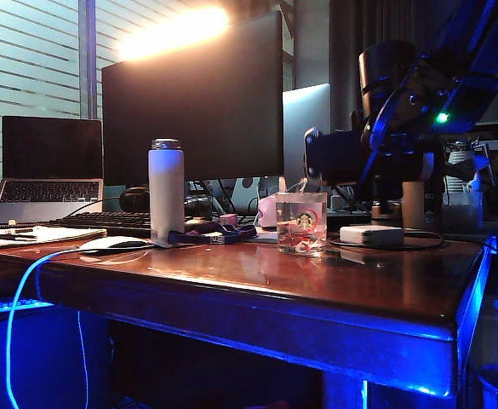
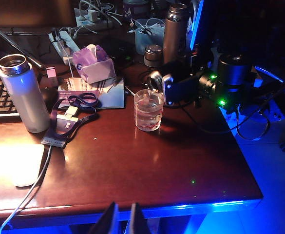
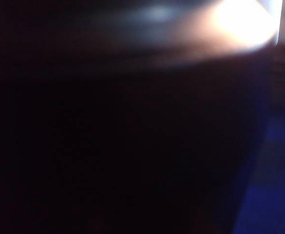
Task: Pick up the black thermos, pour a little water from inside into the glass cup, then place the black thermos back on the table.
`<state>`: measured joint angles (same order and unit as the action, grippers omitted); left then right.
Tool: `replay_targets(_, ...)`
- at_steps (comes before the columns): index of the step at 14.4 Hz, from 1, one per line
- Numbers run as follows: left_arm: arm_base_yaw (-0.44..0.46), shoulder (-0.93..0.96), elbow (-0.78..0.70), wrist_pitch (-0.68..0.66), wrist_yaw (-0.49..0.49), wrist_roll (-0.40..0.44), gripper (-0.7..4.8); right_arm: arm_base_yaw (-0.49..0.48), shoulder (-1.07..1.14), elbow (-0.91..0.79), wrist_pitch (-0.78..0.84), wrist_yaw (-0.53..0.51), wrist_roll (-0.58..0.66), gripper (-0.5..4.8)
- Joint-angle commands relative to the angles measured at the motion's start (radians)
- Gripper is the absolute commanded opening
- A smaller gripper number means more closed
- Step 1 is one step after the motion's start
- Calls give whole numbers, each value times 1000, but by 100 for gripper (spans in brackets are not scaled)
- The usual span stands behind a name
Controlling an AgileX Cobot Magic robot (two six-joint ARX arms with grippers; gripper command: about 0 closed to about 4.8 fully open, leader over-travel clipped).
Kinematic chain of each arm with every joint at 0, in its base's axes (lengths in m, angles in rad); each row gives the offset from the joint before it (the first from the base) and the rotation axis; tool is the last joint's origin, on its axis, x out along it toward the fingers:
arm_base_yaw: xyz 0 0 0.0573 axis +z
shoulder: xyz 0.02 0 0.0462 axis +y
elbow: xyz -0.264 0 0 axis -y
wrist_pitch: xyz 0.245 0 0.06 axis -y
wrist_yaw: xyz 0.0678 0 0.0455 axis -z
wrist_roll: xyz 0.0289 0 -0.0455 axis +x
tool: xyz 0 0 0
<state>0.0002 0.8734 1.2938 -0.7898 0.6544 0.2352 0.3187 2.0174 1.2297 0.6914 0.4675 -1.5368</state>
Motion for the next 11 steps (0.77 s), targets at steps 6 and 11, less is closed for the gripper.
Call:
replay_targets(6, -3, -2, 4, 21, 4, 0, 53, 3, -10, 8, -38, 1, 206, 48)
replay_targets(11, -2, -2, 4, 21, 4, 1, 53, 13, -11, 8, -32, 9, 435, 48)
